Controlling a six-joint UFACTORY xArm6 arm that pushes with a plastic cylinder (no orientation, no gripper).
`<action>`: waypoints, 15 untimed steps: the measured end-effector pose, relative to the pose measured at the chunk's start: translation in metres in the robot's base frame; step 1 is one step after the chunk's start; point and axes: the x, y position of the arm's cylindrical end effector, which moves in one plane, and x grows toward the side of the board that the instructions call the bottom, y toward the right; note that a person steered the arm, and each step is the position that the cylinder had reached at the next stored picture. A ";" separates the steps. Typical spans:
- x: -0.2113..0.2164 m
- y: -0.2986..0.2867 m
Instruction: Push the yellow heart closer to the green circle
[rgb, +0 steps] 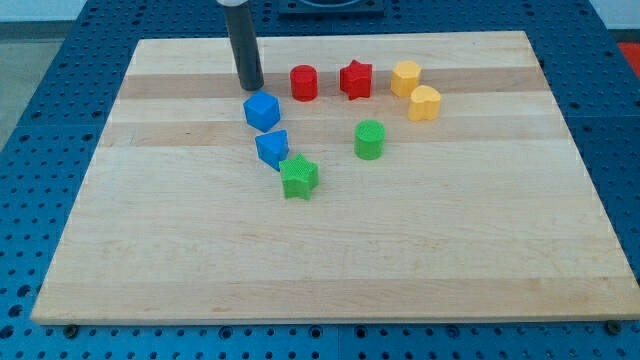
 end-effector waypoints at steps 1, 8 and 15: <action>-0.023 0.028; -0.006 0.236; 0.048 0.228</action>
